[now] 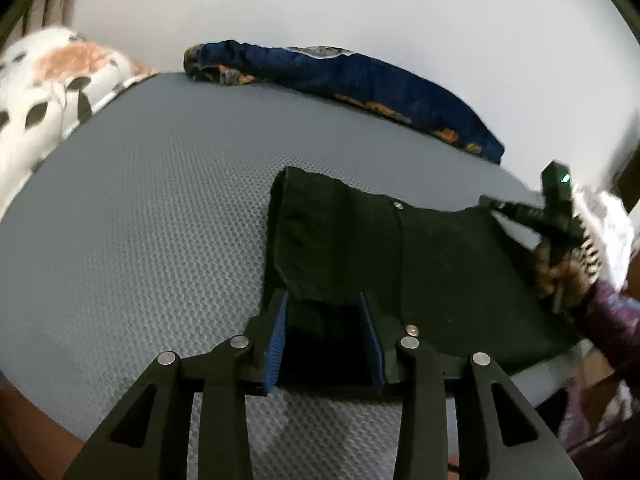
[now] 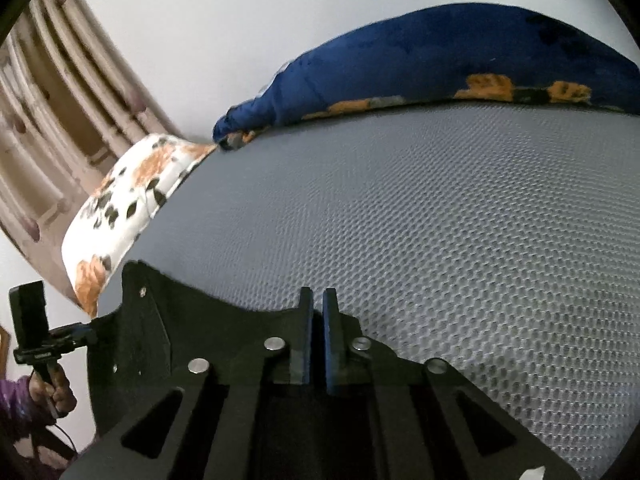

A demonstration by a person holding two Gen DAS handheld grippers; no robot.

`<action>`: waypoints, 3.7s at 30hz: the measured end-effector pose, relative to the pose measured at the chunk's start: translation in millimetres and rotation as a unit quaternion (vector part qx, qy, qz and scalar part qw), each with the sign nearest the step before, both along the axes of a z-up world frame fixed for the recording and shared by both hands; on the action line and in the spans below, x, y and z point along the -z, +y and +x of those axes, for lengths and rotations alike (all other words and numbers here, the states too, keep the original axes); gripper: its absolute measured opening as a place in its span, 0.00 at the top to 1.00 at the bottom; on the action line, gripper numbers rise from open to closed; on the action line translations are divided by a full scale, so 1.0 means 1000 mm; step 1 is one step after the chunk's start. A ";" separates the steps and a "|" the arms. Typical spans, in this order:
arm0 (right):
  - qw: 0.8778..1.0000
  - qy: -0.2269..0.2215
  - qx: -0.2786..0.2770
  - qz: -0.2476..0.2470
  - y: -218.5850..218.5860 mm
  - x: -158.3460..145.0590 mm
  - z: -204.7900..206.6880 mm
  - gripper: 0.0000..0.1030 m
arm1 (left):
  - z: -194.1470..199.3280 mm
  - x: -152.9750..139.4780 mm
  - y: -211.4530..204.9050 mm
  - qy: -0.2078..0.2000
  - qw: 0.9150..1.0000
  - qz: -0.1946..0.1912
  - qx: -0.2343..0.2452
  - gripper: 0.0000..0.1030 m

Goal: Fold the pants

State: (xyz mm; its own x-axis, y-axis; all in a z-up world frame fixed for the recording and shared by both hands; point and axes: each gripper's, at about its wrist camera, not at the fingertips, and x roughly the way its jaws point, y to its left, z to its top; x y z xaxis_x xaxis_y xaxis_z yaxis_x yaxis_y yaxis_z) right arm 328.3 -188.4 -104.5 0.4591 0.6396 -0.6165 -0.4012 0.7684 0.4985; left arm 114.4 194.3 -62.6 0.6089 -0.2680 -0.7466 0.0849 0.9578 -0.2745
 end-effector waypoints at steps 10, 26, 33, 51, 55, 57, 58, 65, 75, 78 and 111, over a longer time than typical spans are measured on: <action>0.999 -0.018 0.031 -0.040 0.013 -0.024 -0.002 0.94 | -0.004 0.035 0.036 0.055 0.997 -0.050 -0.036 0.35; 0.957 0.112 -0.266 0.020 0.264 0.003 0.001 1.00 | -0.019 0.037 0.046 0.041 0.995 -0.004 -0.087 0.06; 0.965 0.110 -0.224 0.078 0.235 -0.012 -0.005 0.92 | -0.015 0.036 0.042 0.045 0.995 0.005 -0.088 0.02; 0.970 0.090 -0.154 0.163 0.193 -0.050 -0.046 0.70 | -0.017 0.027 0.039 0.029 0.994 0.044 -0.097 0.00; 0.987 0.066 -0.106 0.100 0.109 -0.046 -0.103 0.63 | -0.020 0.008 0.030 0.007 0.987 0.110 -0.115 0.00; 0.991 0.105 -0.038 0.077 0.047 -0.021 -0.113 0.63 | -0.021 0.003 0.024 -0.012 0.982 0.145 -0.121 0.00; 0.989 0.131 0.000 0.075 0.019 -0.008 -0.113 0.63 | -0.021 0.003 0.023 -0.017 0.982 0.151 -0.115 0.00; 0.924 0.153 0.201 0.287 -0.166 0.004 -0.162 0.63 | -0.009 0.004 0.029 -0.011 0.974 0.196 -0.114 0.00; 0.878 0.116 0.440 0.148 -0.331 -0.021 -0.339 0.54 | -0.017 -0.060 -0.031 -0.083 0.973 0.198 -0.089 0.00; 0.847 0.112 0.483 0.192 -0.358 -0.009 -0.389 0.54 | -0.018 -0.064 -0.071 -0.094 0.974 0.199 -0.054 0.00; 0.859 0.071 0.491 0.129 -0.375 -0.017 -0.338 0.93 | -0.026 -0.044 -0.175 -0.023 0.990 0.133 0.031 0.00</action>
